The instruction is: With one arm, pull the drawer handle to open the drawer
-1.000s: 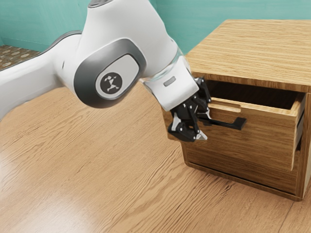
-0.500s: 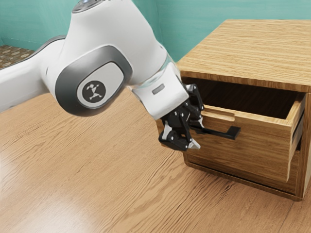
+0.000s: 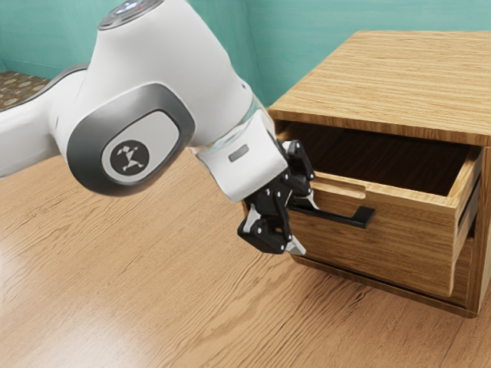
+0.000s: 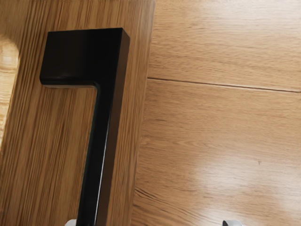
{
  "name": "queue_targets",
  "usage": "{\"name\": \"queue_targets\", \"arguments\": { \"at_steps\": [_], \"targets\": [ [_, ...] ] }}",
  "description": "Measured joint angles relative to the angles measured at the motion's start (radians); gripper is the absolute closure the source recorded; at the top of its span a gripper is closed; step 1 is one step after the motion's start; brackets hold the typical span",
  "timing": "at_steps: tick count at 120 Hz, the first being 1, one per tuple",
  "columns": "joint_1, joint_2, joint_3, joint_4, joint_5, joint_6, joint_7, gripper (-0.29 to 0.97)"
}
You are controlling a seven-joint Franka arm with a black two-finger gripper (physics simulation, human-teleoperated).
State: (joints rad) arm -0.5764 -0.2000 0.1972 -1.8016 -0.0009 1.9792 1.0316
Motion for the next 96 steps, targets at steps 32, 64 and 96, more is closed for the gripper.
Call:
{"name": "queue_targets", "arguments": {
  "at_steps": [32, 64, 96],
  "targets": [
    [0.004, -0.053, -0.019, -0.049, 0.005, 0.000, -0.019, 0.43],
    [0.014, -0.117, -0.054, -0.114, 0.022, 0.001, -0.045, 0.45],
    [0.006, -0.183, -0.068, -0.176, 0.028, 0.003, -0.071, 0.53]
  ]
}}
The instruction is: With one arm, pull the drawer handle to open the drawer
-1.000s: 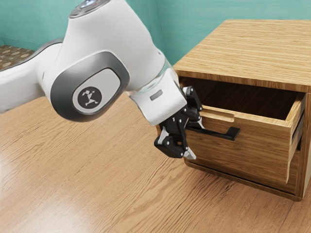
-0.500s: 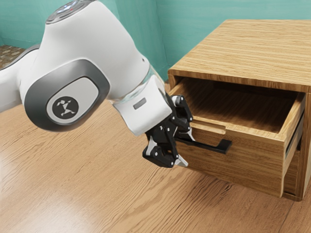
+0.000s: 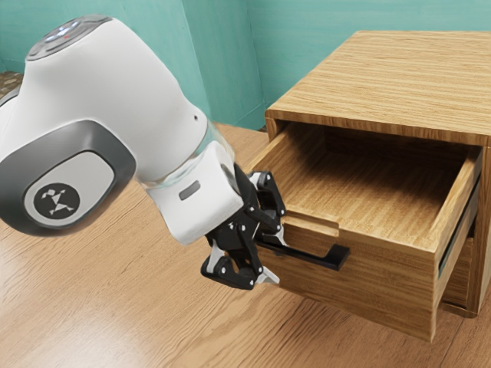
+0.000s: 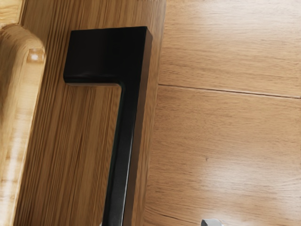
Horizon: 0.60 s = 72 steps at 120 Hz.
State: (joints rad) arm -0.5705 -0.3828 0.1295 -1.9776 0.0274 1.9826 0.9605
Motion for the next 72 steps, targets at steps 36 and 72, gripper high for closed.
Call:
{"name": "queue_targets", "arguments": {
  "at_steps": [36, 72],
  "targets": [
    [0.004, -0.062, -0.026, -0.057, 0.006, 0.001, -0.027, 0.46],
    [0.008, -0.101, -0.046, -0.093, 0.010, 0.001, -0.053, 0.50]
  ]
}}
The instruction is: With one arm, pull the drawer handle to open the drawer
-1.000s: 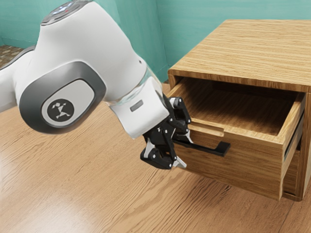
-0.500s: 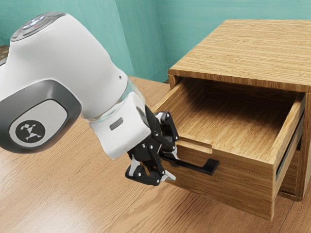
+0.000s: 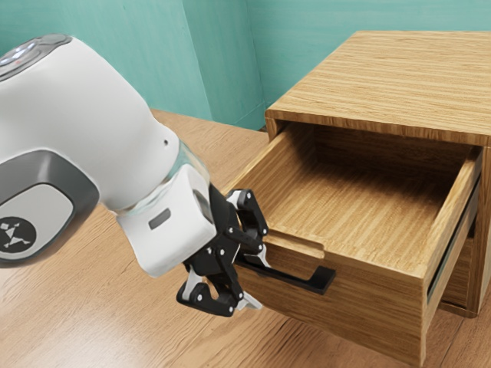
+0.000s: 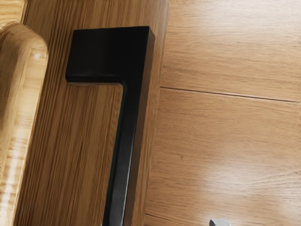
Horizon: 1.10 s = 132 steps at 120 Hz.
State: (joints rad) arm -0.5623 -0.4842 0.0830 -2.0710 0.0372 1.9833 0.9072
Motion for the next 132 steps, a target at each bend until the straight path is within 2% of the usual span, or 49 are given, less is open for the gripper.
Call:
{"name": "queue_targets", "arguments": {
  "at_steps": [12, 44, 60, 79, 85, 91, 95, 117, 132],
  "targets": [
    [0.001, -0.017, -0.007, -0.014, -0.001, -0.002, -0.007, 0.50],
    [0.012, -0.026, -0.028, -0.026, 0.002, -0.007, -0.025, 0.38],
    [0.014, -0.024, -0.030, -0.025, 0.004, -0.008, -0.032, 0.41],
    [0.013, -0.024, -0.030, -0.023, 0.004, -0.010, -0.036, 0.37],
    [0.015, -0.024, -0.030, -0.020, 0.002, -0.011, -0.036, 0.40],
    [0.016, -0.025, -0.030, -0.017, 0.000, -0.012, -0.037, 0.49],
    [0.017, -0.025, -0.030, -0.014, 0.001, -0.012, -0.037, 0.47],
    [0.024, -0.025, -0.037, 0.000, 0.001, -0.017, -0.038, 0.62],
    [0.023, -0.025, -0.036, 0.008, 0.001, -0.019, -0.038, 0.67]
  ]
}}
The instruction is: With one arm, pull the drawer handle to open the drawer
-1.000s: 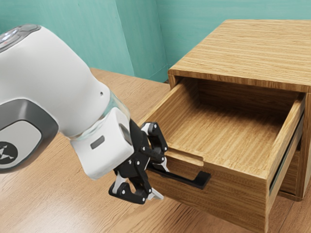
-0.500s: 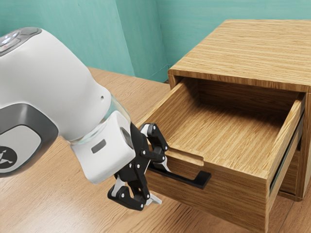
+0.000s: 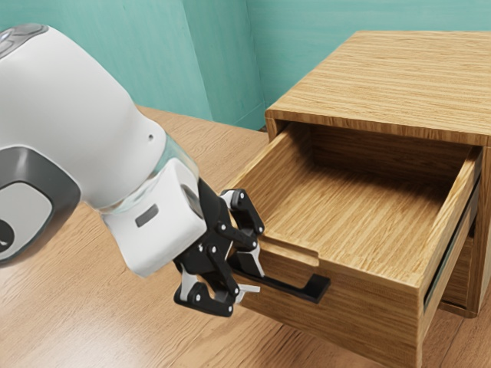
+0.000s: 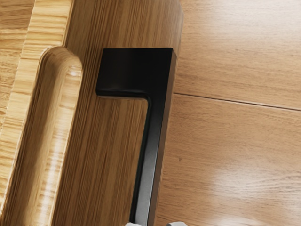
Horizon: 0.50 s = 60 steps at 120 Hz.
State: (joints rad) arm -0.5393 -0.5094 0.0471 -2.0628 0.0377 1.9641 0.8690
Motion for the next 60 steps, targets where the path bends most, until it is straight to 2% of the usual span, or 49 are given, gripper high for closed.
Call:
{"name": "queue_targets", "arguments": {
  "at_steps": [11, 14, 21, 41, 52, 60],
  "targets": [
    [-0.009, 0.000, 0.000, 0.009, -0.003, -0.001, 0.000, 0.70],
    [-0.009, 0.000, 0.001, 0.012, -0.004, -0.002, -0.001, 0.81],
    [-0.007, 0.001, 0.000, 0.018, -0.001, 0.000, -0.004, 0.87],
    [-0.005, -0.002, -0.012, 0.050, 0.002, -0.013, -0.005, 0.37],
    [-0.004, -0.014, -0.070, 0.087, 0.020, -0.047, -0.021, 0.21],
    [0.001, -0.015, -0.089, 0.114, 0.041, -0.140, -0.111, 0.14]
  ]
}}
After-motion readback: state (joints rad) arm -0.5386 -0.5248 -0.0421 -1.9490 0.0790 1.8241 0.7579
